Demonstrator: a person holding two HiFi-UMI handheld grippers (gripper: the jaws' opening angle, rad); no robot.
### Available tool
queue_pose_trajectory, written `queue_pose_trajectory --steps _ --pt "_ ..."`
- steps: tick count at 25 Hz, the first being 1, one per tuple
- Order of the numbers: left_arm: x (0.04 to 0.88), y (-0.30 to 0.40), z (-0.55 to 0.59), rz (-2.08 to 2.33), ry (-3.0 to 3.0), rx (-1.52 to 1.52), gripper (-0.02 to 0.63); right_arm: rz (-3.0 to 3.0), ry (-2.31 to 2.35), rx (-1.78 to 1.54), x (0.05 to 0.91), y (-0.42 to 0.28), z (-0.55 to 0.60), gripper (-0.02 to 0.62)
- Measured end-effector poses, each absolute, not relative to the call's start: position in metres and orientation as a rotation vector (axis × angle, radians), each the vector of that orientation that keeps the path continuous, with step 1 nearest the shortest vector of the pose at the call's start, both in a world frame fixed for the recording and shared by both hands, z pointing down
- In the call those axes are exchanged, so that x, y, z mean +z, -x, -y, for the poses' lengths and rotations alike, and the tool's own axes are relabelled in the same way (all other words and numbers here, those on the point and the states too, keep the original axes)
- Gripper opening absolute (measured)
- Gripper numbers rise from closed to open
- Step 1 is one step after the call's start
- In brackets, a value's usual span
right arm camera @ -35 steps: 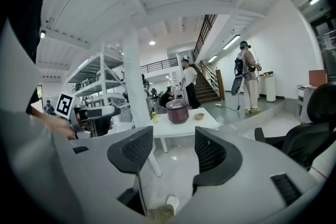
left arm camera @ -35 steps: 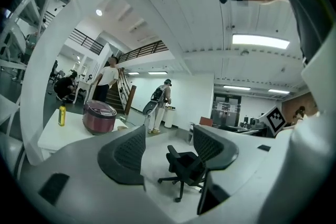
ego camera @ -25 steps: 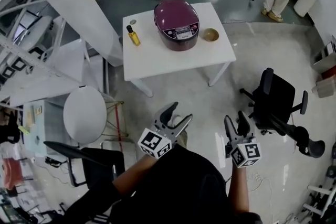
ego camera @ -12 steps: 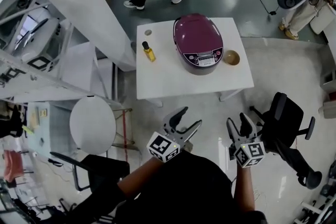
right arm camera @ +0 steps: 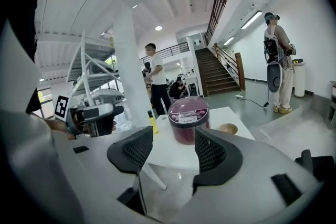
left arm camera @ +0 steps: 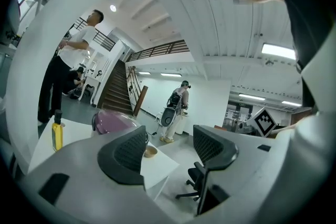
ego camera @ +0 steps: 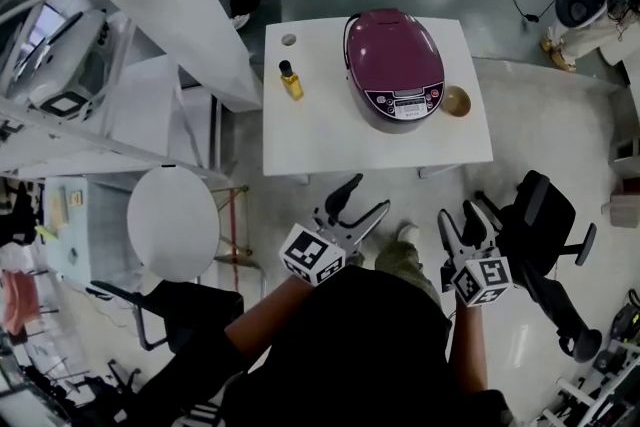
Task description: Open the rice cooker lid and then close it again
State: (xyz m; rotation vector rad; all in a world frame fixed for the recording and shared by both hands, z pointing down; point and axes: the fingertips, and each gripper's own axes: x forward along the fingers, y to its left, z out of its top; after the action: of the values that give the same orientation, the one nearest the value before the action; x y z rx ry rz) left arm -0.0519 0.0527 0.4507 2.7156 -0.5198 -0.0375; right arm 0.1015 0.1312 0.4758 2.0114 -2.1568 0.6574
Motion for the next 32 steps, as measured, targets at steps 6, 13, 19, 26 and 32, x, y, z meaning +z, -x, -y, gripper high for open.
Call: queue_pose_trajectory --steps 6,13,19,26,32 --pt "0.452 0.057 -0.044 0.561 -2.701 -0.039 0.261 2.205 -1.921 0.663 0.481 -0.094 -0.113 0.218" --pt "0.453 0.068 -0.024 0.752 -2.639 -0.076 0.261 2.356 -1.753 0.644 0.484 -0.092 -0.055 0.218" --pt "0.442 0.054 0.008 0.914 -2.616 -0.104 0.261 2.446 -1.659 0.571 0.466 -0.123 0.008 0.218" --pt "0.439 0.021 0.046 1.049 -2.599 -0.088 0.261 2.514 -1.555 0.564 0.467 -0.163 0.051 0.218" --pt "0.448 -0.005 0.068 1.167 -2.537 -0.065 0.261 2.547 -1.546 0.571 0.471 -0.191 0.077 0.218"
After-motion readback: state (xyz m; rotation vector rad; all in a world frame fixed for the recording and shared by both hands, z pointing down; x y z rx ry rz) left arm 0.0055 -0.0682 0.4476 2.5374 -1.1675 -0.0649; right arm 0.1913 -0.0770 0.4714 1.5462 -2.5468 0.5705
